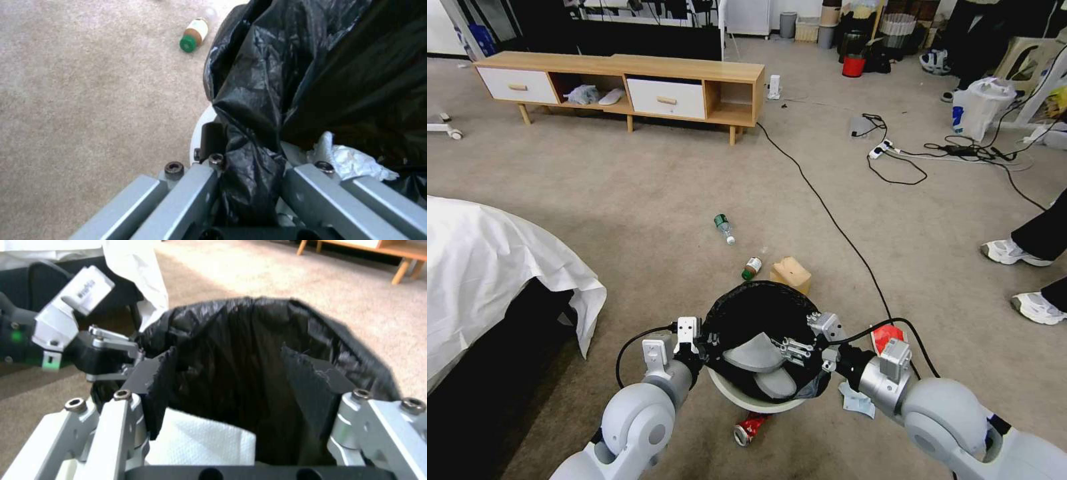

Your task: Pick up the trash bin and place the garbage on the floor into it.

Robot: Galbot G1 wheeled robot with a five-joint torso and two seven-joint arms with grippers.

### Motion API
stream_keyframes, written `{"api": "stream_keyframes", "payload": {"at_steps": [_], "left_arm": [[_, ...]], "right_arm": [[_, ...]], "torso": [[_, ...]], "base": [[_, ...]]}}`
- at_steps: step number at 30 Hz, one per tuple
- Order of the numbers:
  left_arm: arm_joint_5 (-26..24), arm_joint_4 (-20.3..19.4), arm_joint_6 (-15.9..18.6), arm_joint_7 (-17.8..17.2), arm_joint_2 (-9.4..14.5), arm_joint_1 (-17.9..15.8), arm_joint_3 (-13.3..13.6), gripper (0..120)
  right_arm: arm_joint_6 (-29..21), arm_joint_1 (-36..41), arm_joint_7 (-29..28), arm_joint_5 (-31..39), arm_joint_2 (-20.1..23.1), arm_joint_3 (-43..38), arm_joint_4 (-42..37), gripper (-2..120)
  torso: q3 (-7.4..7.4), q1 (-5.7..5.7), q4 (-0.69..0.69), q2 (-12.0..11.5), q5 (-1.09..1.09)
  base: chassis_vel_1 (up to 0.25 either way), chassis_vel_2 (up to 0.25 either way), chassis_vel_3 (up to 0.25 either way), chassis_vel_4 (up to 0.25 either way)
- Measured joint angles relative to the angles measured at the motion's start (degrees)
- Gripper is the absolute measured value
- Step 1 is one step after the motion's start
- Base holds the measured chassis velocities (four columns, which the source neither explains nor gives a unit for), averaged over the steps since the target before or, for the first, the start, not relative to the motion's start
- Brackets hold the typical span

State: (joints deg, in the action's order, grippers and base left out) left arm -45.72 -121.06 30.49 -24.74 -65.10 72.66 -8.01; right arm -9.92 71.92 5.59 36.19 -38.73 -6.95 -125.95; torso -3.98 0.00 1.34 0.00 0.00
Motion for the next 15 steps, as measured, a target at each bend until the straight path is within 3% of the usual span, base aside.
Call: {"api": "stream_keyframes", "payload": {"at_steps": [6, 13, 15], "left_arm": [[-0.7, 0.4, 0.0, -2.2, -0.1, 0.1, -1.0, 1], [-0.9, 0.6, -0.2, -2.4, -0.1, 0.8, -3.5, 1], [-0.8, 0.5, -0.4, -2.4, -0.2, 1.9, -5.4, 1]], "right_arm": [[1.0, 0.8, 1.8, -2.1, 1.5, -2.5, -1.7, 71], [3.6, 1.5, 4.2, -2.3, 2.6, -7.5, -2.9, 88], [4.7, 1.1, 5.0, -2.2, 2.5, -9.3, -3.0, 98]], "torso": [[0.00, 0.00, 0.00, 0.0, 0.00], [0.00, 0.00, 0.00, 0.0, 0.00], [0.00, 0.00, 0.00, 0.0, -0.01]], "base": [[0.000, 0.000, 0.000, 0.000], [0.000, 0.000, 0.000, 0.000], [0.000, 0.000, 0.000, 0.000]]}}
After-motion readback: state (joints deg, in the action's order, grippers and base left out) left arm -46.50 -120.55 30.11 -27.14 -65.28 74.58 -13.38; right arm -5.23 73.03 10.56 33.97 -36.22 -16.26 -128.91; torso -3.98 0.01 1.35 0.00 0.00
